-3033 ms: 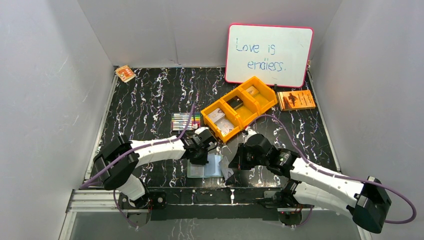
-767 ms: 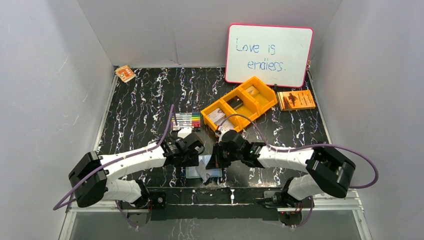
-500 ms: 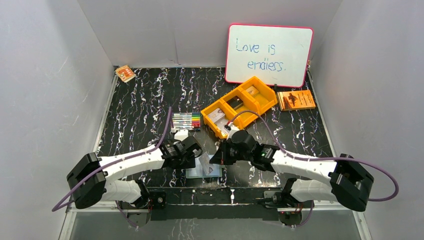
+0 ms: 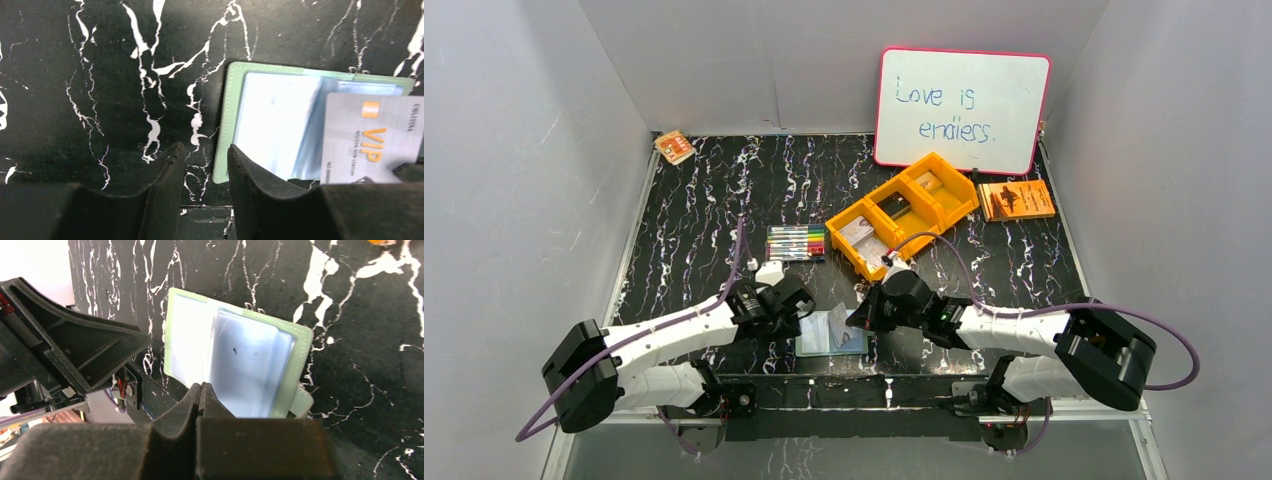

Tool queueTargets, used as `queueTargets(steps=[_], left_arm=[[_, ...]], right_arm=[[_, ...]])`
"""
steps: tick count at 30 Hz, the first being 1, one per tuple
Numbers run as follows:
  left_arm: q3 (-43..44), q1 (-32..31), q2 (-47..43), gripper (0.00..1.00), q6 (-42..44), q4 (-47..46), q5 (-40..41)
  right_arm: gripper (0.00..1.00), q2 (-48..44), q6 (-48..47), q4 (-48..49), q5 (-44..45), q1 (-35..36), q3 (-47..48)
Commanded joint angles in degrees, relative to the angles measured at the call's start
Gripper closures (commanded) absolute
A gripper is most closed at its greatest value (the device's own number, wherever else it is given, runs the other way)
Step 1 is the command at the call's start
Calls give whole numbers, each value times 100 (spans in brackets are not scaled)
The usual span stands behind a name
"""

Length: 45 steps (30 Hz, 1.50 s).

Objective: Put the credit cards into the card holder
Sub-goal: Turn over the card slot in the card holder, then insert the credit card into the card holder.

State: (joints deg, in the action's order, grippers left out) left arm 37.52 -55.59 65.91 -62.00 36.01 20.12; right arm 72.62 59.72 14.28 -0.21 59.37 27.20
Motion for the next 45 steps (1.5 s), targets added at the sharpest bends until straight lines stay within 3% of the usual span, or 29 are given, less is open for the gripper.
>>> queueTargets(steps=[1,14,45], left_arm=[[-225,193,-315,67,-141,4,-187],[-662,400,-253,82,-108,-318,-674],[-1017,403,-129,87,-98,-835,-1167]], right_arm=[[100,94,353,1018,397,3,-238],[100,584,382,1751,227,149,-356],[100,1265,788,2003,445,368,-396]])
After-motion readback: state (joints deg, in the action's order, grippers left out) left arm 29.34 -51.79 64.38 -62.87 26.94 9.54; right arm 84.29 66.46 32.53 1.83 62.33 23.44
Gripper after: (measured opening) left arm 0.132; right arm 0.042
